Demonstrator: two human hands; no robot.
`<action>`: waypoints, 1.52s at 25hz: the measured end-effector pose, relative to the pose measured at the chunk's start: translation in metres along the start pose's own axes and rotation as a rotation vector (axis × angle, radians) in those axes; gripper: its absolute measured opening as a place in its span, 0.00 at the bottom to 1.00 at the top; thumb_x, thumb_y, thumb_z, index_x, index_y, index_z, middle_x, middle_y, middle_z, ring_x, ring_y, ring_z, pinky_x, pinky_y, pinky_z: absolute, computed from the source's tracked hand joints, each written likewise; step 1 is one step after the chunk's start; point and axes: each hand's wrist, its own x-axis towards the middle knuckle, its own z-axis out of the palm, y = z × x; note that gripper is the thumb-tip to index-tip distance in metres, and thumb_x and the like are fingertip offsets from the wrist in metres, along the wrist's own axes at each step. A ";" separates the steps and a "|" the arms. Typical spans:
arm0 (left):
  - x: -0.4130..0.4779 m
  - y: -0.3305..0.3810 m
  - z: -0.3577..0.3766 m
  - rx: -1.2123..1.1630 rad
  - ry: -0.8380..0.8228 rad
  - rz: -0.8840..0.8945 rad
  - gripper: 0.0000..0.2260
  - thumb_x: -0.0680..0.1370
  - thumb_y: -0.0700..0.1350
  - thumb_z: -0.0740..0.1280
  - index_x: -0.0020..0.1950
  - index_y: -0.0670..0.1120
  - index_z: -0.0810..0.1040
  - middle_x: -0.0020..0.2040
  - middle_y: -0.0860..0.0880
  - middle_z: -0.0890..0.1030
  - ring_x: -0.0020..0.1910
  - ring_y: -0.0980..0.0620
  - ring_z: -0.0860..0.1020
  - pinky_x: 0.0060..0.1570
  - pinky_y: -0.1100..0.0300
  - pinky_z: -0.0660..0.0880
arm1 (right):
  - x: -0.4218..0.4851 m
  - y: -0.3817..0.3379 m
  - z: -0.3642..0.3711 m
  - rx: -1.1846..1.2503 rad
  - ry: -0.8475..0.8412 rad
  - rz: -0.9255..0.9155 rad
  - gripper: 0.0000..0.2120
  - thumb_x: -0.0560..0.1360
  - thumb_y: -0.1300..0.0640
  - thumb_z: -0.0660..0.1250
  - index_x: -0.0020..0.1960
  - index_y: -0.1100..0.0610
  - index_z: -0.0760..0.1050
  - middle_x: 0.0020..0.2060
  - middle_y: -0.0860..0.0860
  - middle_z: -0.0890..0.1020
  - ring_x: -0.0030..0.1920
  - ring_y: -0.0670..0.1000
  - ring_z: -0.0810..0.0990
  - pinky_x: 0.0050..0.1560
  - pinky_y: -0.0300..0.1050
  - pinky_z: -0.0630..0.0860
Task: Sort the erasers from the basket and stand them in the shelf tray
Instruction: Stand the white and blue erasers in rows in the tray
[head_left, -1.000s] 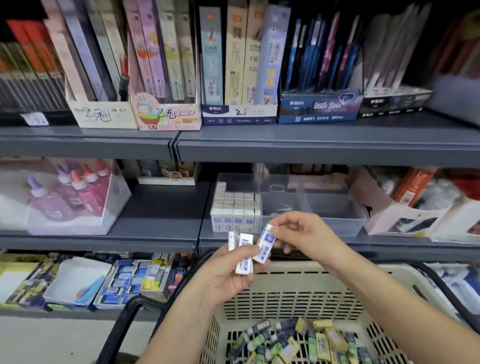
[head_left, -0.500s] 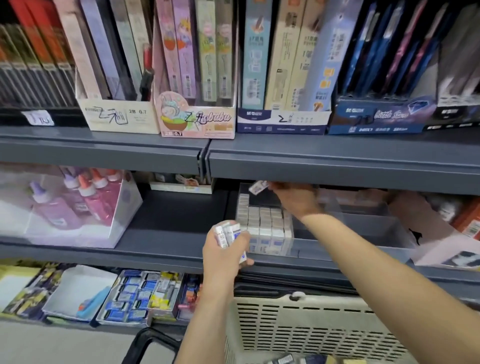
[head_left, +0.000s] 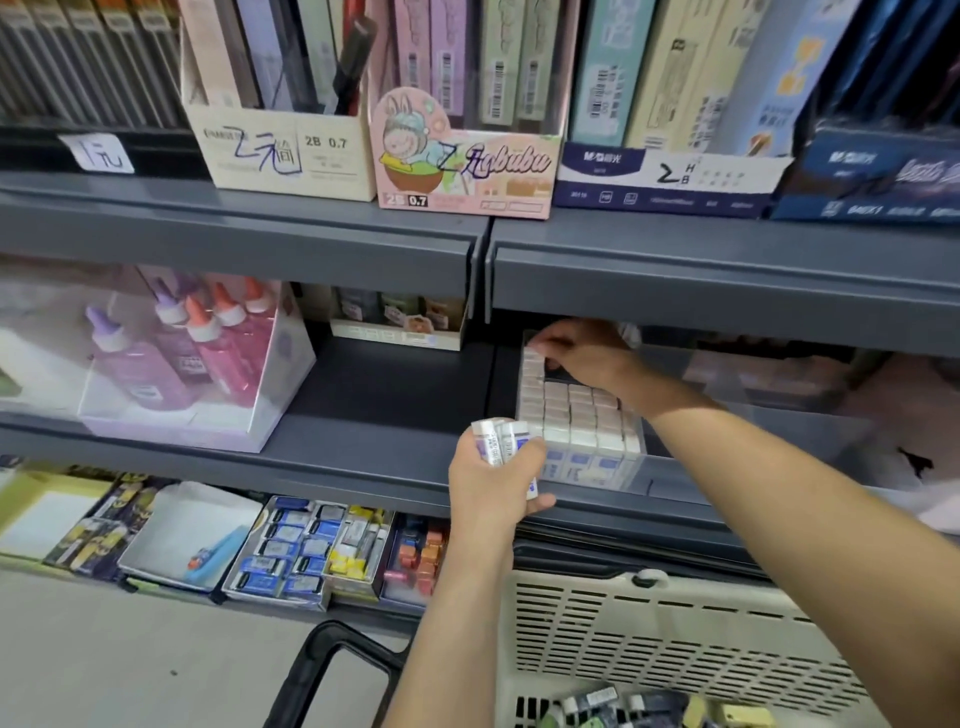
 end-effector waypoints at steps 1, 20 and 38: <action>0.000 0.001 0.000 -0.012 -0.004 -0.006 0.08 0.72 0.41 0.72 0.47 0.49 0.75 0.41 0.49 0.80 0.36 0.56 0.79 0.29 0.65 0.76 | -0.005 -0.002 -0.003 -0.056 0.012 -0.022 0.12 0.79 0.52 0.60 0.59 0.53 0.76 0.58 0.53 0.79 0.57 0.53 0.77 0.62 0.45 0.70; -0.013 0.003 -0.002 -0.215 -0.238 -0.103 0.27 0.64 0.63 0.68 0.53 0.44 0.78 0.37 0.47 0.82 0.30 0.56 0.78 0.24 0.63 0.73 | -0.112 -0.026 -0.011 0.312 -0.149 -0.138 0.03 0.74 0.59 0.67 0.48 0.54 0.78 0.35 0.49 0.80 0.33 0.43 0.78 0.43 0.36 0.76; -0.010 0.004 -0.002 -0.104 -0.029 0.123 0.05 0.79 0.45 0.63 0.53 0.47 0.73 0.41 0.47 0.83 0.37 0.55 0.82 0.26 0.64 0.75 | 0.000 0.002 -0.004 -0.034 0.246 0.016 0.13 0.78 0.48 0.60 0.52 0.56 0.75 0.52 0.57 0.80 0.56 0.56 0.75 0.59 0.44 0.66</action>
